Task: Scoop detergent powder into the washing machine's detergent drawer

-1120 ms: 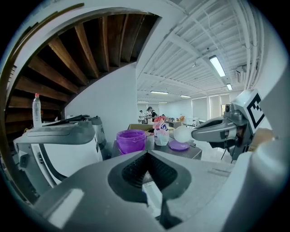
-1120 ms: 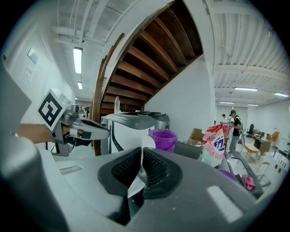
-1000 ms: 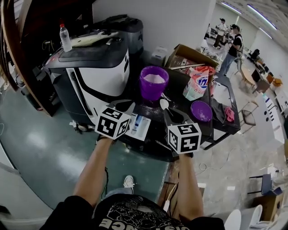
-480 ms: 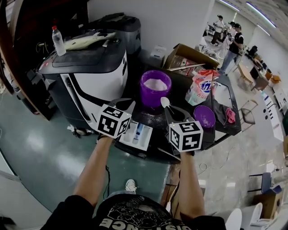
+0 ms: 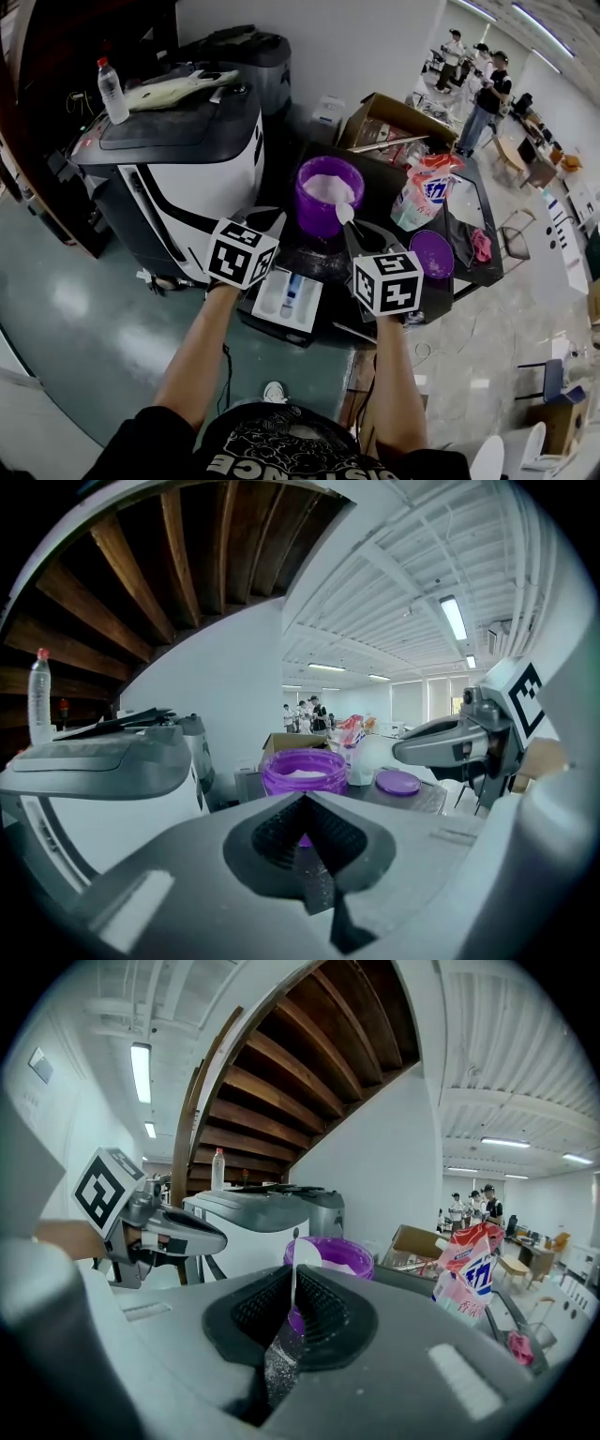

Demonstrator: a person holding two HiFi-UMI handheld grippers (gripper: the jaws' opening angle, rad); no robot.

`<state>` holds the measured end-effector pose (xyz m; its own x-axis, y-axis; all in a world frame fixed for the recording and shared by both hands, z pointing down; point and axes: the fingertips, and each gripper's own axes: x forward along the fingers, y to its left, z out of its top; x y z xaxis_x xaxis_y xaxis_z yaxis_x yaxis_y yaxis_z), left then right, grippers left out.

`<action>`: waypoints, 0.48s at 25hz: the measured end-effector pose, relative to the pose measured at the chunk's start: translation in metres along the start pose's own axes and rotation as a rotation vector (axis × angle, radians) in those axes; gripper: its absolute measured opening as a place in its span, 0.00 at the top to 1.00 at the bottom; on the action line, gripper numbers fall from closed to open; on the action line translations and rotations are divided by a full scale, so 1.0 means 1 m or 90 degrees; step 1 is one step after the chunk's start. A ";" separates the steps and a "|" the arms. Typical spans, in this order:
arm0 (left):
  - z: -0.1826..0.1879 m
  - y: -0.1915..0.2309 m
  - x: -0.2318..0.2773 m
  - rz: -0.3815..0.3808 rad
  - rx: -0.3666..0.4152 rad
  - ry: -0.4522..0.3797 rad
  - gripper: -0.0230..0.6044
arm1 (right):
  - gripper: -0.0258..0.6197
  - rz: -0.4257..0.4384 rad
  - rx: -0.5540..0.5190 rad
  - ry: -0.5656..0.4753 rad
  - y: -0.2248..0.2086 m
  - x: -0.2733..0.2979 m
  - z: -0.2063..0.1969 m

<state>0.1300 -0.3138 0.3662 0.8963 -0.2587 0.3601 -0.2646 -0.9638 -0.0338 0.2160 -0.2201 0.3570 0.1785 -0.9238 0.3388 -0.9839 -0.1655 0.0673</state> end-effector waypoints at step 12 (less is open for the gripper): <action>0.000 0.013 0.018 -0.017 0.007 0.000 0.96 | 0.90 0.009 -0.047 0.020 -0.012 0.027 0.019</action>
<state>0.1432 -0.3313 0.3723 0.9029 -0.2332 0.3611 -0.2367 -0.9709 -0.0350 0.2324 -0.2501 0.3479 0.1652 -0.9143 0.3699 -0.9836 -0.1251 0.1301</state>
